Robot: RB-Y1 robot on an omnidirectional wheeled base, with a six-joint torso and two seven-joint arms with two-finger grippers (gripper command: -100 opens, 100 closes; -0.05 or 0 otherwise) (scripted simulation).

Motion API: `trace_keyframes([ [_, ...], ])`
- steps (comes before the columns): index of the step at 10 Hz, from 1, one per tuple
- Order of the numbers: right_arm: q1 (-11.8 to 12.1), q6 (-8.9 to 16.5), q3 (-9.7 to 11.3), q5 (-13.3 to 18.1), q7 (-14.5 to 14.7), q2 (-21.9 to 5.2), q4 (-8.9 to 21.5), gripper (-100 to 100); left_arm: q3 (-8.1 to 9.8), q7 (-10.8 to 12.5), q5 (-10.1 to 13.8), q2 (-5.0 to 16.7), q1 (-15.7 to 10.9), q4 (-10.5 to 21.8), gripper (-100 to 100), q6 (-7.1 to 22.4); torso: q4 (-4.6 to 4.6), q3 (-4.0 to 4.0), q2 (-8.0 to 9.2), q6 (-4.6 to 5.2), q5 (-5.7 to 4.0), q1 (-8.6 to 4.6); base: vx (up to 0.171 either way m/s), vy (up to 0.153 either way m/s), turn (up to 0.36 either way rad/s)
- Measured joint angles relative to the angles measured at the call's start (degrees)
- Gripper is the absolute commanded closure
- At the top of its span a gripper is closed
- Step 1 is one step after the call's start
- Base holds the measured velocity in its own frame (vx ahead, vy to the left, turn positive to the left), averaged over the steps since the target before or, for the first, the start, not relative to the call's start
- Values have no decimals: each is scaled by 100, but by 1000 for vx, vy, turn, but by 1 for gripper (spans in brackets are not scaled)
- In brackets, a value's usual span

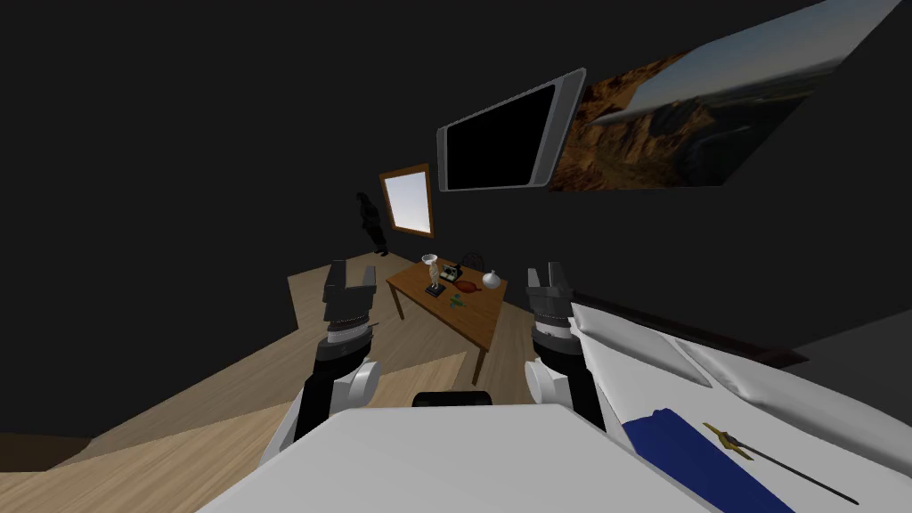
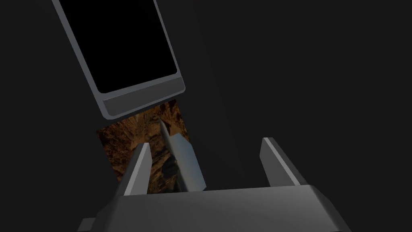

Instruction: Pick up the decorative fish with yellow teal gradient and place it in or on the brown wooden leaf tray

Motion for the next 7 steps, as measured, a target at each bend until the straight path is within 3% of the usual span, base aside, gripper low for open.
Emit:
trace_keyframes([
  [4, -94, -40, -5, 227, 248, -499, 300, -100, 0, 0, 0, 0, 0, 0, 0, 0, -2, -6, -11, -1, 2, 9, 22, 27, 58],
  [7, -121, -203, 0, 493, 551, -799, 700, -100, 0, 0, 0, 0, 0, 0, 0, 0, -3, -8, -14, -1, 3, 15, 32, 41, 74],
])
